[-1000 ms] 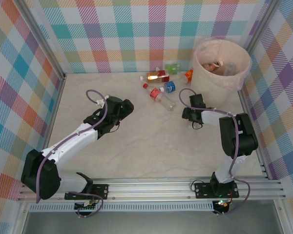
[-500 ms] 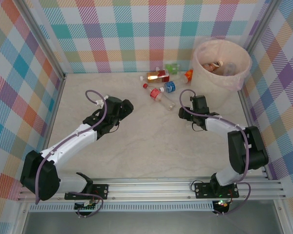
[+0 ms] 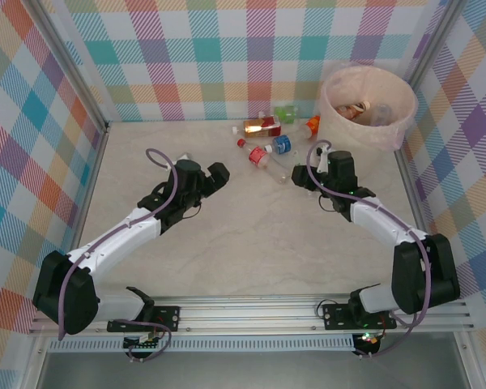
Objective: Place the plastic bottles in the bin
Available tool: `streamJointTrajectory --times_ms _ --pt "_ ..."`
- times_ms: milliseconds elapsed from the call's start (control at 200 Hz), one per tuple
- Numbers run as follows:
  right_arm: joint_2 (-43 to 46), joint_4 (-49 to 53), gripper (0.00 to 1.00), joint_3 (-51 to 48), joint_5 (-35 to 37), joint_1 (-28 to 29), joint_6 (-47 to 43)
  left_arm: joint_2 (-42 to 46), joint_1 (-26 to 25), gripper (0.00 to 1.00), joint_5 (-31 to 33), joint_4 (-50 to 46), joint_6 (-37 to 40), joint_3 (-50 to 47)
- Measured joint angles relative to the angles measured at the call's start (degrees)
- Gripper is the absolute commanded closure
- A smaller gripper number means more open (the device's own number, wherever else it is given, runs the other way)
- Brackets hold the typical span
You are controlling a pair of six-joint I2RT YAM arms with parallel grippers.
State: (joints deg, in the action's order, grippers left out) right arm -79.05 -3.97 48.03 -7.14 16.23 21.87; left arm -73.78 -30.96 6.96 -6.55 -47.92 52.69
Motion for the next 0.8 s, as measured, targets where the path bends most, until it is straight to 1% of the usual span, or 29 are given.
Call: streamJointTrajectory --times_ms 135,265,610,800 --pt "2.25 0.48 0.58 1.25 -2.82 0.0 -0.04 -0.42 0.0 0.0 -2.05 2.36 0.9 -0.04" --pt "3.87 1.92 0.58 4.94 -3.93 0.0 -0.09 -0.94 0.0 0.0 -3.15 2.75 1.07 -0.07" --pt "4.28 6.62 0.59 19.74 -4.52 0.0 -1.33 -1.18 0.0 0.0 -3.52 3.58 1.09 -0.07" --pt "0.5 10.56 0.6 30.01 -4.24 -0.2 -3.61 -1.18 0.0 0.0 -3.5 3.56 1.11 -0.07"
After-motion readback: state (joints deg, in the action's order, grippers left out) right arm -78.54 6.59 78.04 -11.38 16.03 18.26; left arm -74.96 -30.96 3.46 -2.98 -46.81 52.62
